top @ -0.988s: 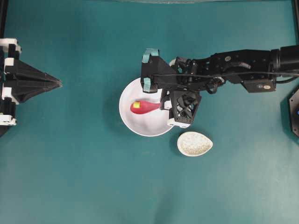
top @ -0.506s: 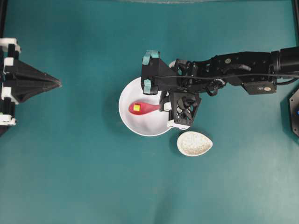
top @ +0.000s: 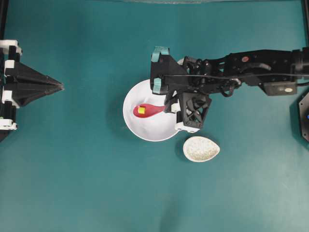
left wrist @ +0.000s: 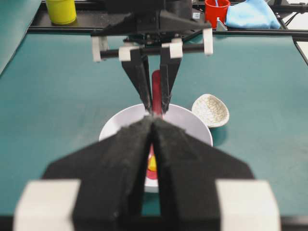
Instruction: Scoop the yellow hexagonal prism block from the bowl with a spoon using the right arm.
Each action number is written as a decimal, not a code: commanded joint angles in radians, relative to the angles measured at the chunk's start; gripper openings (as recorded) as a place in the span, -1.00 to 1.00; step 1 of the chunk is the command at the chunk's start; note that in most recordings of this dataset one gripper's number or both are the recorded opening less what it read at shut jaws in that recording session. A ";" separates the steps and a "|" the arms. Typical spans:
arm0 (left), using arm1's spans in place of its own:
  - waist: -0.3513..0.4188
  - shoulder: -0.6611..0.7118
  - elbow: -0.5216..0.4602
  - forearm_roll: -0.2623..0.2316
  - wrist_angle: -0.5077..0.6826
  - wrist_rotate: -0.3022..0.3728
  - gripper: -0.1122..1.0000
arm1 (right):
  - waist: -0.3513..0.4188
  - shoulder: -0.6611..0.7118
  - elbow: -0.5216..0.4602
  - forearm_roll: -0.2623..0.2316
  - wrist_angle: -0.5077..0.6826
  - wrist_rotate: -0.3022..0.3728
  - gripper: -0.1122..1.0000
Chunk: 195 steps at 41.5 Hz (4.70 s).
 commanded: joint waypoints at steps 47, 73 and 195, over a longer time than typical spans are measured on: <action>0.002 0.006 -0.021 0.003 -0.006 0.000 -0.69 | -0.005 -0.285 -0.005 -0.156 0.055 -0.002 -0.36; 0.002 -0.002 -0.025 0.003 -0.011 0.000 -0.69 | -0.005 -0.489 0.149 -0.167 -0.063 0.000 -0.36; 0.002 0.000 -0.028 0.003 -0.021 0.000 -0.69 | -0.005 -0.463 0.170 -0.156 -0.115 0.000 -0.36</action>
